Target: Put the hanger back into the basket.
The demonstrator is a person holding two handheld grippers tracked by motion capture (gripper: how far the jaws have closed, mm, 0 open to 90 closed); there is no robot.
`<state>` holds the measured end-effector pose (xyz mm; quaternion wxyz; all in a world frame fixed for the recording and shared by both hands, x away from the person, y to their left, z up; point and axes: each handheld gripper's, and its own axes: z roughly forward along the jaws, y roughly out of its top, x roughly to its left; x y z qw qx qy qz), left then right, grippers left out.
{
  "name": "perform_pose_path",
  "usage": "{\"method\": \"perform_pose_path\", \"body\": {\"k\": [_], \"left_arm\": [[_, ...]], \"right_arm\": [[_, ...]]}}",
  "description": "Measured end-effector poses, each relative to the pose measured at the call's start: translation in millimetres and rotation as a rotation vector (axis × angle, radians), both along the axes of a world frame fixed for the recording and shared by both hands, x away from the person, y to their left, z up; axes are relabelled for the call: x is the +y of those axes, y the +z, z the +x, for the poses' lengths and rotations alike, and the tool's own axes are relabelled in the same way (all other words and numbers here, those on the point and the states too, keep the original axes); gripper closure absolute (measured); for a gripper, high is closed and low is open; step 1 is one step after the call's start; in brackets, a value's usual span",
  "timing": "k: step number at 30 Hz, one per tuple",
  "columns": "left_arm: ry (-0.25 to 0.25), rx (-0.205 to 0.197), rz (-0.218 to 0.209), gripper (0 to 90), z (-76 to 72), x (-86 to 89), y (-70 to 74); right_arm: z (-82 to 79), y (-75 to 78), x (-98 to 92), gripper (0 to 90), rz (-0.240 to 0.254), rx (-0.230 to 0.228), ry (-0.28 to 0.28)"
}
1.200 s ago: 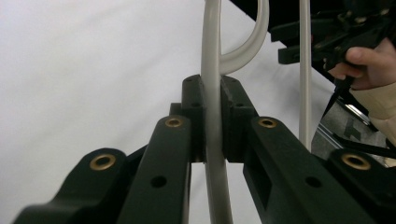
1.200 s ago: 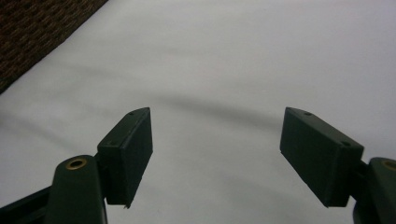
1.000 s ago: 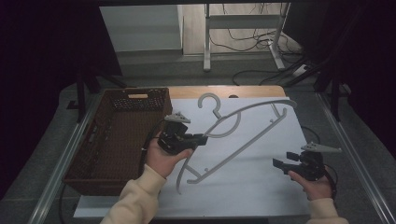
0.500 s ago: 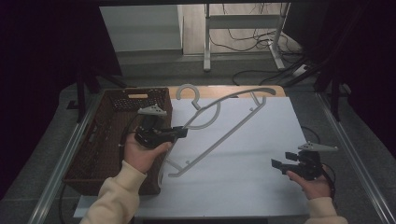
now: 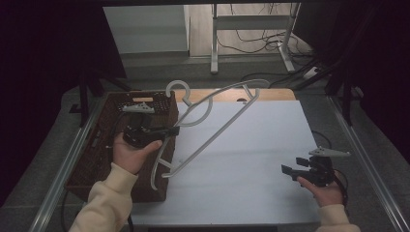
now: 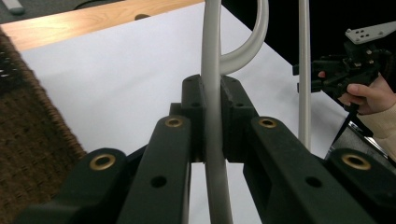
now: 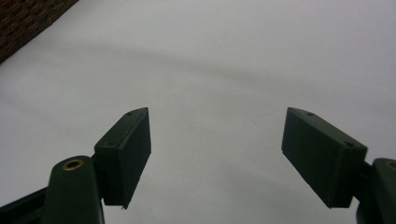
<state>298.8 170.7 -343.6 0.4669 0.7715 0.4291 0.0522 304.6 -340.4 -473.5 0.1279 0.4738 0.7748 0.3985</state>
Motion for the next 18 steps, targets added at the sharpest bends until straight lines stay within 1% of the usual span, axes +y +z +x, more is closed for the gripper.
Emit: {"method": "perform_pose_path", "body": {"k": [8,14,18], "left_arm": [[0.038,0.004,-0.01,82.1,3.6,19.5,0.3],[0.077,0.009,-0.019,82.1,6.0,39.4,-0.5],[0.102,0.015,-0.016,82.1,7.4,52.8,-1.8]], "right_arm": [[-0.3,-0.7,0.9,24.0,-0.003,0.001,-0.002],[0.0,-0.6,1.3,24.0,-0.01,0.005,-0.005],[0.3,-0.6,1.4,23.9,-0.011,0.003,-0.004]]}}
